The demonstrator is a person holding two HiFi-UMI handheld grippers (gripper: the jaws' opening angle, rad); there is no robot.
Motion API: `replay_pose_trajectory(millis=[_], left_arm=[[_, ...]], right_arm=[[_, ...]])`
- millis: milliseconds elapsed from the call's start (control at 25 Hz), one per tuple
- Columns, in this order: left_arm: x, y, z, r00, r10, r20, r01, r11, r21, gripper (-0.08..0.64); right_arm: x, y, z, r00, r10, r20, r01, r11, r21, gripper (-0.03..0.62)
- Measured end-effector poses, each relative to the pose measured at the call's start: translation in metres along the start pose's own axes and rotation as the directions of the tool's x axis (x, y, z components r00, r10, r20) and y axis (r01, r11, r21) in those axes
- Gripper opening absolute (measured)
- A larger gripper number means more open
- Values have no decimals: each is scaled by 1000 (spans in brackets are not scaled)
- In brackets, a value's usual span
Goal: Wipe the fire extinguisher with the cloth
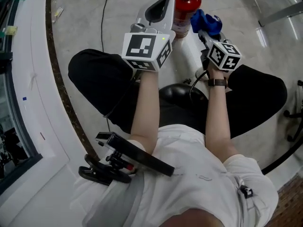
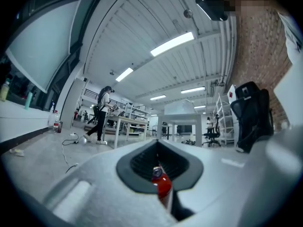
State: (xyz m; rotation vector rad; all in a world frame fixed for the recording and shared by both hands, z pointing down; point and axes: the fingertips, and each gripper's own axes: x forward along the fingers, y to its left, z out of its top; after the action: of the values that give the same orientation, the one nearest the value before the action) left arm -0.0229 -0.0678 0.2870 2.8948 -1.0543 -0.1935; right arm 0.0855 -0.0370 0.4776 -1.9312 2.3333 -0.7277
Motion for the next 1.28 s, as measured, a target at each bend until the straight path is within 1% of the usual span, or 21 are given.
replay_pose_trajectory(millis=[120,200,280,360,400,520,560,600,720,760,800,840,960,1000,1080,1120,1200,1280], left_arm=[[-3,4,-3,1000,12,-3,-13,1000,-10,0],[-5,8,-2,1000,23,1,-23,1000,-11,0],[-9,13,-2,999,34,8,-34,999,-12,0],[-13,18,-2,999,44,13,-44,999,-13,0],[-15,20,-3,999,51,12,-51,999,-13,0],[-18,27,-7,997,73,3,-73,997,-15,0],[-18,29,-8,997,78,1,-78,997,-17,0],[-19,30,-9,997,82,0,-82,996,-18,0],[-20,33,-12,996,89,-7,-89,996,-16,0],[-21,34,-14,996,92,-10,-92,996,-16,0],[-21,36,-16,995,97,-14,-97,995,-17,0],[-21,38,-19,995,102,-17,-102,995,-19,0],[-18,40,-27,994,109,-32,-110,994,-24,0],[-17,41,-30,993,109,-40,-110,994,-24,0],[-18,42,-35,992,111,-55,-113,993,-23,0],[-18,43,-38,992,113,-61,-114,993,-21,0],[-19,46,-41,991,118,-70,-119,993,-20,0],[-19,51,-45,989,127,-81,-129,992,-18,0]], right_arm=[[-11,22,47,994,48,97,-52,998,33,104],[-15,42,72,983,96,157,-110,990,84,104],[-18,62,94,959,138,246,-182,970,163,104],[-17,71,108,935,146,322,-226,948,225,99],[-12,72,108,934,138,329,-226,942,249,97],[19,67,83,961,108,254,-184,936,299,97],[27,65,76,963,103,249,-179,935,306,97],[33,61,71,959,97,265,-180,933,310,97],[31,51,62,934,67,350,-182,934,307,94],[28,48,54,936,47,350,-167,933,320,94],[28,42,42,943,25,332,-148,925,350,94],[30,37,25,953,9,303,-133,911,391,95],[54,20,-42,984,6,178,-97,856,507,95],[63,13,-68,992,-3,128,-68,835,546,95],[79,-4,-124,999,-31,30,5,773,635,95],[87,-14,-152,999,-45,-19,46,741,670,95],[99,-34,-206,989,-69,-132,143,692,707,95],[106,-57,-258,961,-92,-262,258,649,716,95]])
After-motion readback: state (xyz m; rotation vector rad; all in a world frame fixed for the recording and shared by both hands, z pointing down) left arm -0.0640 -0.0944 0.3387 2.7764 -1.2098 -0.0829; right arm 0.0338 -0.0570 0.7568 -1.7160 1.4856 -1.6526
